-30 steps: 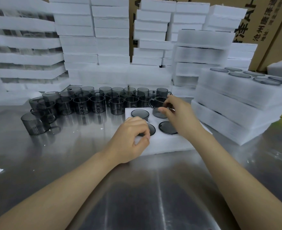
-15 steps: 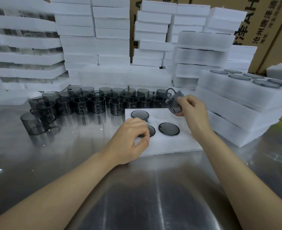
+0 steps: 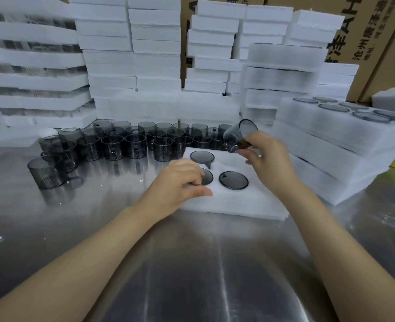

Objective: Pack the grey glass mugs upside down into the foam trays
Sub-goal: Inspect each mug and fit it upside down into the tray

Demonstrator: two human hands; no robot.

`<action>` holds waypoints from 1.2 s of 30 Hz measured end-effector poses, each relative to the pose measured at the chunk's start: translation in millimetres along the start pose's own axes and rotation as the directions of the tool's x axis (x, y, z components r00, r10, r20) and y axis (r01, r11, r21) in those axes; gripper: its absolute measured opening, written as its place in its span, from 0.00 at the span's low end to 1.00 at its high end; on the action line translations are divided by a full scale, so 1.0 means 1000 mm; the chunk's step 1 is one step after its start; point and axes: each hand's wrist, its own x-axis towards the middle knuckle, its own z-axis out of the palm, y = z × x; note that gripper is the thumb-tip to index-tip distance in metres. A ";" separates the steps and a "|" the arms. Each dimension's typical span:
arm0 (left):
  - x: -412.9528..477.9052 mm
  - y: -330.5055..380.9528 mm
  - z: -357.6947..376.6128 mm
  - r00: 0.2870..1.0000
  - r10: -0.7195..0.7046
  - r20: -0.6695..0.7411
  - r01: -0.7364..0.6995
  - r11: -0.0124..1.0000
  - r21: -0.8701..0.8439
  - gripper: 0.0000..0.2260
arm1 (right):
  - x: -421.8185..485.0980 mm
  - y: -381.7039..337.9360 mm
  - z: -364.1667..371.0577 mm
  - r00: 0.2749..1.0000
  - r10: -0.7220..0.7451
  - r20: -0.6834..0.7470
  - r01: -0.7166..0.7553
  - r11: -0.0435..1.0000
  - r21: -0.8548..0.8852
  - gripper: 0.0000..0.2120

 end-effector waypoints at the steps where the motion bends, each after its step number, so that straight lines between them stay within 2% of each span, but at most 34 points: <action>1: 0.000 -0.006 -0.005 1.000 -0.008 -0.012 0.008 1.000 -0.013 0.16 | -0.001 0.001 -0.002 1.000 -0.003 0.031 0.004 1.000 -0.029 0.05; 4: -0.005 -0.027 -0.019 0.987 -0.075 -0.142 0.069 0.996 -0.048 0.22 | -0.003 0.008 -0.007 0.998 0.006 0.068 0.002 0.994 -0.109 0.09; 6: -0.008 -0.036 -0.025 0.945 -0.236 -0.227 0.231 0.972 -0.050 0.17 | -0.006 0.010 -0.009 0.995 0.000 0.095 0.010 0.994 -0.106 0.11; 8: -0.008 -0.043 -0.027 0.863 -0.381 -0.332 0.391 0.920 -0.038 0.08 | -0.009 0.011 -0.007 0.987 -0.045 0.152 0.052 0.998 -0.045 0.13; 10: -0.008 -0.043 -0.025 0.801 -0.448 -0.397 0.501 0.865 0.034 0.08 | -0.011 0.008 -0.003 0.981 -0.064 0.184 0.068 0.998 -0.016 0.14; 12: -0.009 -0.038 -0.021 0.777 -0.493 -0.391 0.556 0.829 0.059 0.08 | -0.011 0.006 0.000 0.973 -0.087 0.212 0.098 0.994 -0.041 0.12; 16: -0.011 -0.032 -0.020 0.706 -0.572 -0.416 0.623 0.782 -0.018 0.07 | -0.010 0.000 0.001 0.927 -0.155 0.343 0.194 0.977 -0.083 0.12; 20: -0.008 -0.022 -0.015 0.654 -0.630 -0.419 0.662 0.744 -0.085 0.08 | -0.010 -0.003 0.001 0.921 -0.086 0.379 0.143 0.981 -0.127 0.12; 23: -0.007 -0.013 -0.007 0.604 -0.715 -0.351 0.702 0.686 -0.189 0.12 | -0.013 -0.007 0.002 0.922 -0.049 0.384 0.114 0.982 -0.148 0.12; 27: -0.007 -0.004 0.005 0.641 -0.738 -0.211 0.701 0.675 -0.233 0.15 | -0.013 -0.012 -0.001 0.914 -0.014 0.407 0.101 0.976 -0.194 0.12; 34: -0.006 -0.014 -0.005 0.711 -0.700 -0.069 0.639 0.684 -0.352 0.10 | -0.015 -0.017 0.002 0.892 0.015 0.451 0.109 0.963 -0.247 0.10; 36: -0.005 -0.016 -0.005 0.714 -0.697 -0.063 0.632 0.681 -0.369 0.11 | -0.017 -0.017 0.006 0.918 0.018 0.396 0.073 0.974 -0.214 0.07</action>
